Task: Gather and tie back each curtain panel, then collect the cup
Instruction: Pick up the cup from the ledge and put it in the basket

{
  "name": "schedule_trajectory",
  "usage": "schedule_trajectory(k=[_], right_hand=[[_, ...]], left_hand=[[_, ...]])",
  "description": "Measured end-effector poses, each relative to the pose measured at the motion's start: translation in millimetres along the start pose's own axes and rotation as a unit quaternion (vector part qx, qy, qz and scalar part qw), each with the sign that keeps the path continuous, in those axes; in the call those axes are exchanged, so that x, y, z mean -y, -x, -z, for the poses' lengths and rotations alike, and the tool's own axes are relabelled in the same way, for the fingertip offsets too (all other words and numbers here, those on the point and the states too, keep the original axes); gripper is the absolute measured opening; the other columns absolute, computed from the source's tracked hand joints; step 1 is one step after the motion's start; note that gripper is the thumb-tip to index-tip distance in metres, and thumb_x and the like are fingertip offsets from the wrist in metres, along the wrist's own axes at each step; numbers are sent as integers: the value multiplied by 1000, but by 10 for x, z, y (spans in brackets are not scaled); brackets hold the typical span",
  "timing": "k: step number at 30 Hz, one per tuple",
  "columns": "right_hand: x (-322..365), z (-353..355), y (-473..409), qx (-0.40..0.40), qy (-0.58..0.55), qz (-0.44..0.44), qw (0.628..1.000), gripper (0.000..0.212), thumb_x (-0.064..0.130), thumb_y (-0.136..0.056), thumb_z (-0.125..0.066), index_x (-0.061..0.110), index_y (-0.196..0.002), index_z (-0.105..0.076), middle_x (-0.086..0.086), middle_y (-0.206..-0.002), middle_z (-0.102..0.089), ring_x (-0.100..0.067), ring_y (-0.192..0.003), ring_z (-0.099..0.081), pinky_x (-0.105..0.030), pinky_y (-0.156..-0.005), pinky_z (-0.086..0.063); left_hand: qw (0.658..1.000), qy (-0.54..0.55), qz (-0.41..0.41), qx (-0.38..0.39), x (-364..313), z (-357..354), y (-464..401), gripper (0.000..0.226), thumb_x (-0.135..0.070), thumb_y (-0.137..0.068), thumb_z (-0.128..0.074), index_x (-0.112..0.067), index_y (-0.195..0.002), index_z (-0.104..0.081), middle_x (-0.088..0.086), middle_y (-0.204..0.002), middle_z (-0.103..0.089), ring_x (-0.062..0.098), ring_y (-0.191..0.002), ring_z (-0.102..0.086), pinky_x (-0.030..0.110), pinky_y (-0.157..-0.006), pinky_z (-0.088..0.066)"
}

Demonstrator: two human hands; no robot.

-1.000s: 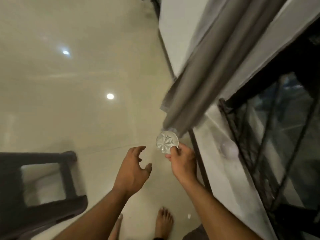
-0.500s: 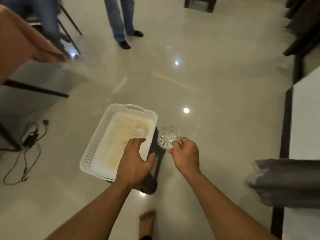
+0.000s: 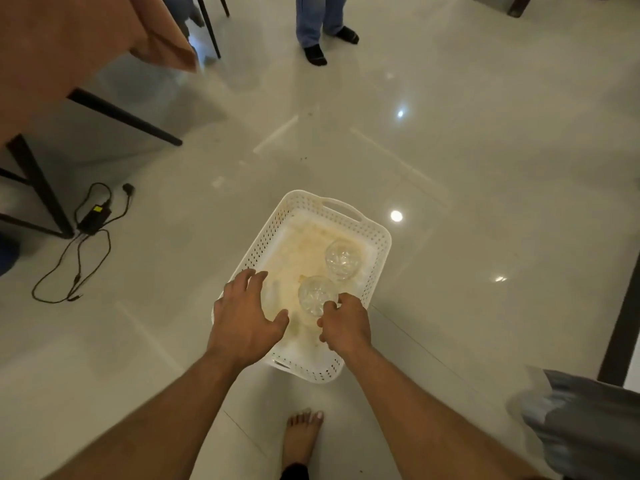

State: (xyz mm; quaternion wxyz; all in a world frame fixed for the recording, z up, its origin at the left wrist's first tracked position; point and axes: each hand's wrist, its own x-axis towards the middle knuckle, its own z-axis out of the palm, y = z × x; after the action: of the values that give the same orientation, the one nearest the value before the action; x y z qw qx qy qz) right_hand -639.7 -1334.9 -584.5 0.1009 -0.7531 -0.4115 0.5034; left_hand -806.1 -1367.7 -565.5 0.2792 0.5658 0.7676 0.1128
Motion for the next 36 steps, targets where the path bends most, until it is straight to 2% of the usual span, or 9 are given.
schedule_trajectory(k=[3, 6, 9, 12, 17, 20, 23, 29, 36], right_hand=[[-53, -70, -73, -3, 17, -18, 1000, 28, 22, -103, -39, 8, -118, -57, -12, -93, -74, -31, -71, -76, -33, -56, -55], [-76, -98, -95, -9, 19, -19, 1000, 28, 22, -103, -38, 11, -124, -54, -11, -88, -74, -27, -61, -75, -28, -49, -48], [-83, -109, -110, -9, 9, -13, 1000, 33, 25, -102, -42, 12, -130, -56, -12, -103, -74, -34, -83, -76, -40, -67, -61], [-142, -66, -49, -13, -9, -6, 1000, 43, 36, -102, -49, 14, -138, -52, -11, -116, -72, -36, -101, -72, -48, -89, -60], [-351, 310, 134, -78, -81, 13, 994, 43, 47, -100, -53, 18, -132, -58, -7, -114, -73, -26, -104, -71, -44, -89, -60], [-631, 775, 241, -158, -91, 24, 983, 32, 48, -100, -54, 22, -114, -65, 1, -100, -74, -20, -93, -69, -28, -74, -51], [-1150, 1385, 379, -217, -120, 4, 969, 29, 47, -101, -54, 23, -109, -67, 2, -93, -76, -19, -86, -69, -23, -64, -42], [-2677, 2521, 859, -319, -178, -77, 928, 31, 48, -100, -52, 23, -107, -69, 0, -92, -77, -23, -90, -71, -34, -81, -57], [-4722, 3392, 1563, -439, -229, -163, 854, 24, 36, -98, -60, 18, -112, -68, -4, -98, -76, -24, -91, -69, -30, -74, -50]], left_hand=[[1000, 2, -5, 8, 49, -85, -49, 78, -44, -86, -72, -20, -152, -40, 0, -160, -34, 23, -147, -29, 48, -117, -27], [1000, 4, -8, 17, 48, -160, -62, 78, -43, -86, -72, -20, -153, -39, 1, -161, -33, 23, -149, -27, 50, -118, -26], [1000, 8, -13, 21, 22, -208, -39, 78, -41, -85, -73, -19, -152, -40, 1, -161, -33, 24, -149, -28, 52, -117, -26], [999, 9, -29, 14, -81, -221, 21, 77, -37, -84, -75, -17, -151, -42, 2, -159, -36, 24, -147, -29, 52, -117, -26], [994, -6, -105, -1, -517, -274, 223, 68, -32, -81, -76, -15, -142, -50, 5, -146, -47, 28, -133, -43, 49, -106, -36], [988, -20, -154, 8, -980, -422, 387, 64, -39, -79, -69, -15, -137, -53, 8, -141, -50, 30, -126, -47, 50, -100, -40], [975, -32, -215, 56, -1563, -739, 659, 61, -44, -79, -69, -17, -133, -56, 8, -140, -51, 31, -127, -47, 52, -104, -41], [933, -60, -324, 145, -2665, -1717, 1504, 51, -38, -84, -76, -15, -128, -64, 8, -139, -53, 29, -129, -46, 54, -110, -36], [857, -60, -448, 247, -3756, -3117, 2655, 65, -48, -79, -60, -11, -132, -61, 8, -136, -56, 31, -123, -54, 50, -104, -43]])
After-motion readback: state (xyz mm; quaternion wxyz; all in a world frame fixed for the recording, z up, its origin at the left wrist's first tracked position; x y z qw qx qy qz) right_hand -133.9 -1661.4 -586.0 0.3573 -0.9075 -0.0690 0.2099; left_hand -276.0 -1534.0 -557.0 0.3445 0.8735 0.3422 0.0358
